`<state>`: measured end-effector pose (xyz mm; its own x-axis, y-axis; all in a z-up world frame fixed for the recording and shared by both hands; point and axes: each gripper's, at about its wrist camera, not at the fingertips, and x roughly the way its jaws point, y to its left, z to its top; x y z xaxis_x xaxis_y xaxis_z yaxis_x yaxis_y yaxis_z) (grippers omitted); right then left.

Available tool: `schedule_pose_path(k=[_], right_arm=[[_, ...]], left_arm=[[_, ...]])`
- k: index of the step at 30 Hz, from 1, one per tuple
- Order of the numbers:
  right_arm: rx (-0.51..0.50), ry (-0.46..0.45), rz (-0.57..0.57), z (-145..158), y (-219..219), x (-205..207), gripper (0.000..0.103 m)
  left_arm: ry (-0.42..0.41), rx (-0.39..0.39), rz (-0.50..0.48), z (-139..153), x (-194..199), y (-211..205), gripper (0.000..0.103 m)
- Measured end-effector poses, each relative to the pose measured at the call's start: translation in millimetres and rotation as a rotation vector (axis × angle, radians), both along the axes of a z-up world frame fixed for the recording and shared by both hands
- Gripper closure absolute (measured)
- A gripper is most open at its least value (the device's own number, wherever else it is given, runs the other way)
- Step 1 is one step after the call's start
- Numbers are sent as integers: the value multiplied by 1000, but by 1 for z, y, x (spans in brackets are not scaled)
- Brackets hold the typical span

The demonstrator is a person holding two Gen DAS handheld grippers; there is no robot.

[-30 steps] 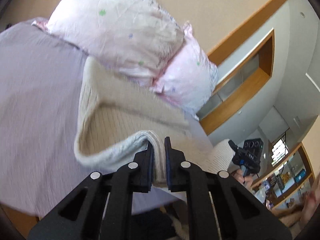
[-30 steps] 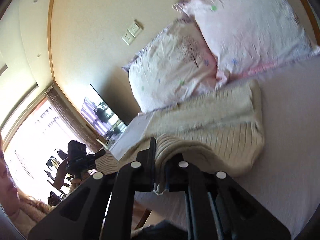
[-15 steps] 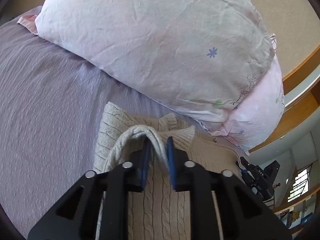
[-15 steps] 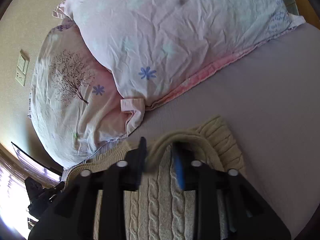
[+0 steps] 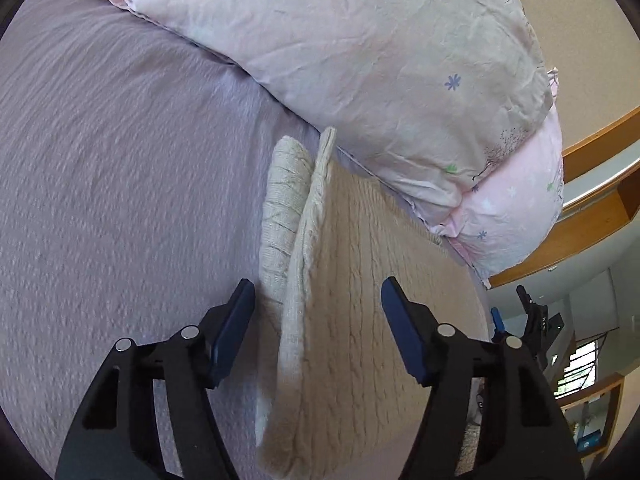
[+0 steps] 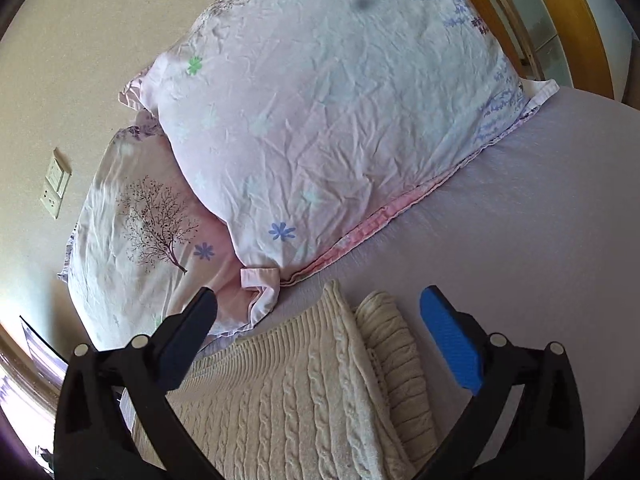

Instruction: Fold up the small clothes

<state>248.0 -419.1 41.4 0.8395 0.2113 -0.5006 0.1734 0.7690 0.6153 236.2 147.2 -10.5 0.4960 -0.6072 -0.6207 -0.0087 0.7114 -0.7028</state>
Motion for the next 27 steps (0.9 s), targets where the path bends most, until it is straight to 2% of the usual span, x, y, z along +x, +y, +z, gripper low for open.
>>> schedule_pose_path(k=[1,3,4,7,9,12,15,17,19,21,22,23,24,26,27], right_arm=[[4,-4,10,1,2,0,2],[20,-8,35,2,5,0,2],[28,-10,46,2,6,0,2],[50,-18,80,4,7,1,2],[74,-38,88,7,3,-2,2],[96,-83,72,16,-11,-9,2],[75,-117,50,25,-24,-15,2],[64,-121,42,26,-31,-16,2],[65,-104,65,25,-38,-11,2],[78,-56,97,18,-47,-3,2],[103,-27,105,12,-53,-1,2],[136,-3,118,8,-57,2,2],[174,17,137,4,-61,3,2],[232,60,178,-3,-65,7,2],[247,85,200,-5,-65,9,2]], left_arm=[[3,-31,6,-2,1,-2,39],[0,-36,26,-1,2,-7,40],[6,-50,22,-3,3,-11,49],[78,-180,45,-19,6,-21,76],[57,-234,73,-14,2,-24,78],[-33,-342,39,21,-2,-49,80],[-136,-411,-86,65,4,-113,80],[-157,-459,-185,78,18,-171,80],[-111,-518,-278,70,38,-237,80],[33,-589,-383,44,60,-302,78],[92,-633,-424,32,64,-324,78],[112,-666,-455,29,63,-335,78],[97,-662,-470,32,60,-336,78],[-6,-583,-449,50,53,-316,53],[-53,-521,-404,59,50,-298,20]])
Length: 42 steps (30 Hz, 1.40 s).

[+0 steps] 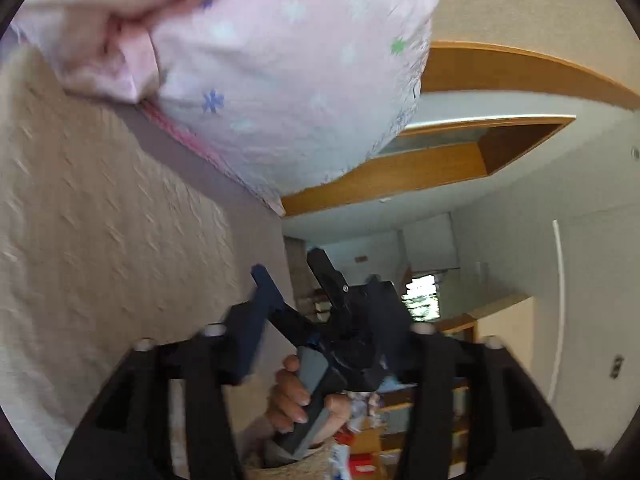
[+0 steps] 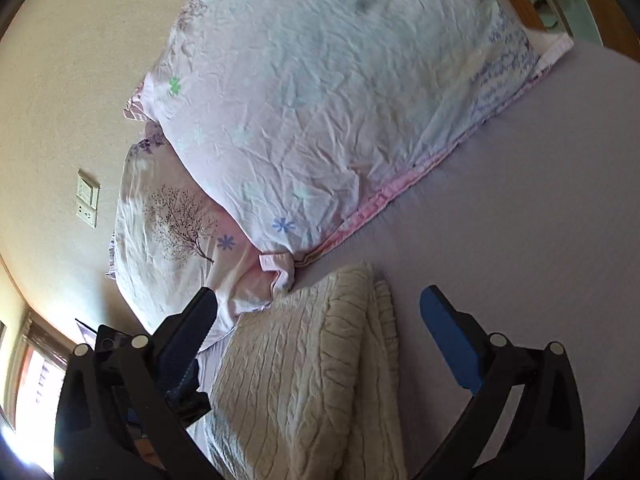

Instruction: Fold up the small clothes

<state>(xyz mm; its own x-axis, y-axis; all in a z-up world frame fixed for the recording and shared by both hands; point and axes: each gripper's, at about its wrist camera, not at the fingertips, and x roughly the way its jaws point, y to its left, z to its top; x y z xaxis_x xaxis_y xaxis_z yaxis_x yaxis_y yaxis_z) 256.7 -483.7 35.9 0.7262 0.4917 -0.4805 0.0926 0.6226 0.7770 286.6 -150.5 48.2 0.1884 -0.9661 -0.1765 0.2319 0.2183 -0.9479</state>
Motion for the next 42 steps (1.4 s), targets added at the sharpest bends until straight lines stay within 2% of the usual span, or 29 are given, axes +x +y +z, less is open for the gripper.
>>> schedule_pose_path(k=[1,3,4,6,8,10,11,12,13,15,16,17,18,20,21,23,25,26,28,29,31,33,35,36,37,38,39,41,42], right_arm=[[-5,34,29,-3,3,3,2],[-39,103,73,-11,11,8,2],[-51,136,95,-15,17,11,2],[-47,177,151,-23,28,15,2],[-42,194,196,-30,36,15,6],[-47,206,213,-35,42,15,19],[-62,213,209,-37,43,14,22],[-76,204,202,-37,43,13,31],[-75,204,203,-38,43,11,51],[-20,206,202,-45,41,10,65],[9,204,197,-46,41,9,68],[29,201,187,-45,41,6,69],[35,186,185,-42,45,3,70],[47,139,229,-30,62,-3,71],[52,123,265,-25,74,-3,72],[39,105,342,-20,104,2,72],[-13,109,378,-21,133,12,67],[-86,106,380,-22,147,18,64],[-249,104,329,-18,158,20,50],[-269,73,269,-10,151,10,50],[-230,-15,203,6,135,-10,50],[-202,-23,228,14,130,-25,51],[-187,-4,275,12,134,-36,53],[-198,17,299,9,139,-39,55],[-214,43,317,6,145,-39,76],[-249,67,319,0,154,-36,88],[-269,84,281,-4,155,-33,89],[-197,103,188,-7,139,-34,92],[-179,112,146,-10,133,-35,93]], left_arm=[[-47,72,82,8,-4,22,12],[-108,287,204,17,-8,56,12],[-114,391,237,16,-9,68,12],[-70,491,253,3,-6,79,11],[2,527,192,-20,-2,79,11],[33,541,138,-37,-3,67,11],[38,541,115,-44,-4,60,12],[-6,529,124,-43,-7,57,11],[-24,531,115,-43,-9,50,12],[-5,480,118,-53,-13,44,21],[-16,475,133,-54,-16,46,33],[-25,465,126,-54,-17,49,39],[-26,436,121,-53,-23,63,52],[-32,401,107,-46,-32,86,56],[-60,419,115,-38,-38,100,57],[-133,509,169,-24,-48,123,57],[-174,609,237,-17,-50,145,52],[-182,659,267,-10,-44,149,50],[-195,738,336,-6,-48,168,49],[-231,746,379,-1,-59,178,47],[-300,775,442,10,-77,195,17],[-356,831,484,17,-99,201,13],[-370,866,478,18,-116,198,11],[-368,878,466,15,-125,198,9],[-364,891,452,13,-130,194,8],[-360,907,436,8,-136,188,8],[-355,926,425,4,-138,181,7],[-353,961,406,-5,-146,170,7],[-348,973,400,-8,-150,167,3]])
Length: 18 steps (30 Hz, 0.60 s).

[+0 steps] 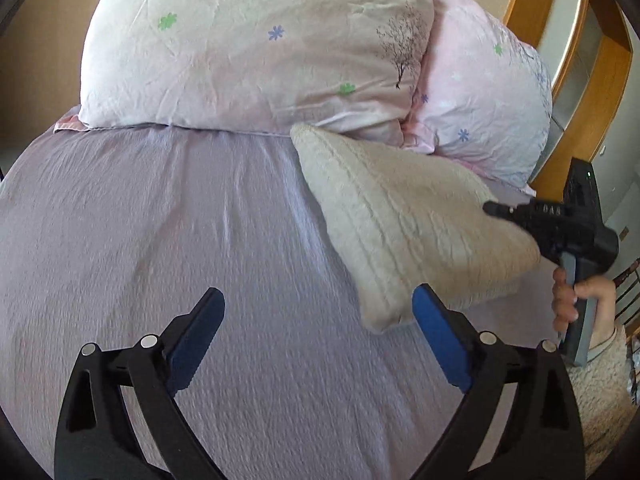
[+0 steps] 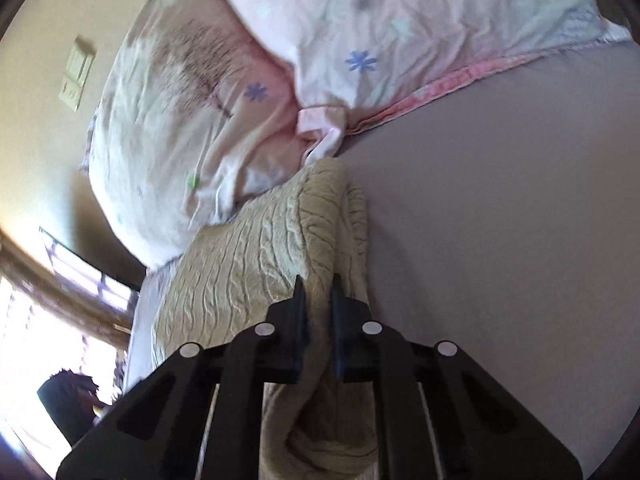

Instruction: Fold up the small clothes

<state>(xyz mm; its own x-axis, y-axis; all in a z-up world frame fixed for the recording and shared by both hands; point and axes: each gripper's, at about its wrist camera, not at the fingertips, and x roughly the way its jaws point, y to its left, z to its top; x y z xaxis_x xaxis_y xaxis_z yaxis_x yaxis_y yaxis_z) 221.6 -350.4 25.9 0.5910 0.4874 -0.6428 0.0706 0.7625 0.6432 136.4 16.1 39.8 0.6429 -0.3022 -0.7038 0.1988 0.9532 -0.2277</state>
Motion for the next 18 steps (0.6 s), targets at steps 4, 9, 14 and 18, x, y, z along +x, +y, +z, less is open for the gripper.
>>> schedule_pose_path(k=[4,9,14,18], right_arm=[[-44,-34,27,6,10,-14,82],[-248,-173,16,43,17,-74,5],[-564,-127,64,41,49,-112,2],[-576,-36,147,14,73,-109,2]], left_arm=[[29,-2,-48,-13,-9,-14,1],[96,73,-42,-27,-2,-33,1],[116,255,-6,-37,-1,-56,1],[125,281,30,-39,-3,-59,1]])
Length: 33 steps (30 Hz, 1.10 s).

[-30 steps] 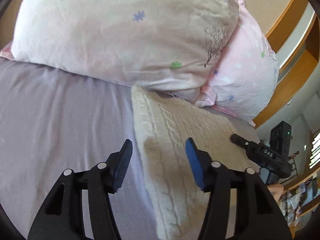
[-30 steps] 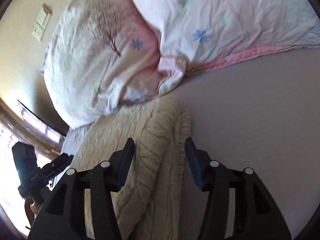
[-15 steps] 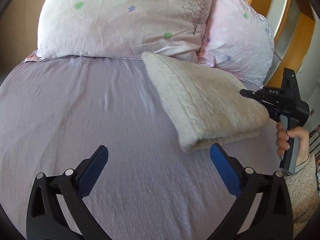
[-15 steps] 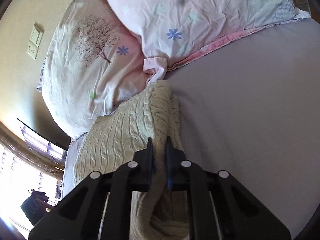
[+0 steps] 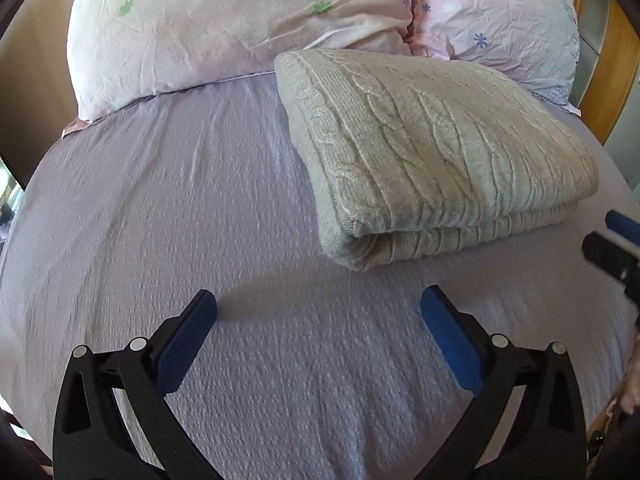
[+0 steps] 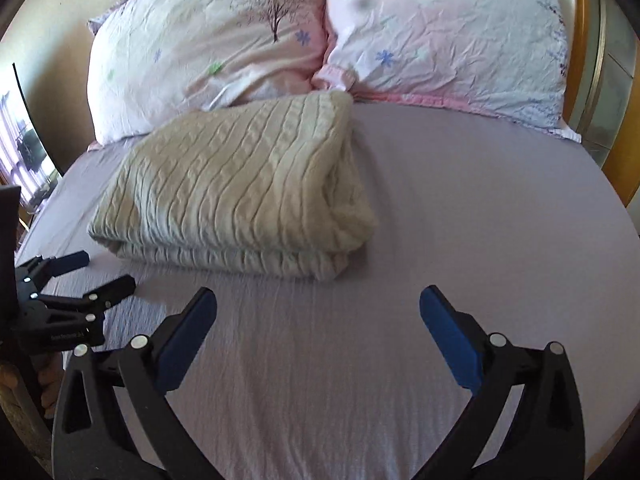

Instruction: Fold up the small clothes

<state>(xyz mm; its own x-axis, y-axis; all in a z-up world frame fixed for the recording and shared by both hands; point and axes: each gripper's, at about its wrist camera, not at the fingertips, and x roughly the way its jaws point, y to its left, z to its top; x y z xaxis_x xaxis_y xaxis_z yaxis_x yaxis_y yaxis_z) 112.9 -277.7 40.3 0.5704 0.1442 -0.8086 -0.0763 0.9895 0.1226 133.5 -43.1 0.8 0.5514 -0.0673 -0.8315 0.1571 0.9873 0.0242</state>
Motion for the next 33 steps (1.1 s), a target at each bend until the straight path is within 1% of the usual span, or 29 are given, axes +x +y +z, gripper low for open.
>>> schedule_pose_path(k=[3,5,7,14,33], right_arm=[[-50,35,2,-13,14,6,2],[-62,48,14,-18,23,6,2],[-95,56,16,-23,30,5,2],[-93,53,1,-23,30,6,2],[-92,52,2,-23,29,5,2]], left_arm=[[-7,1,9,0,-2,0,1],[-23,0,15,0,-4,1,1],[-27,0,12,1,-4,1,1],[-48,8,11,1,-6,0,1],[-49,-1,7,1,-4,1,1]])
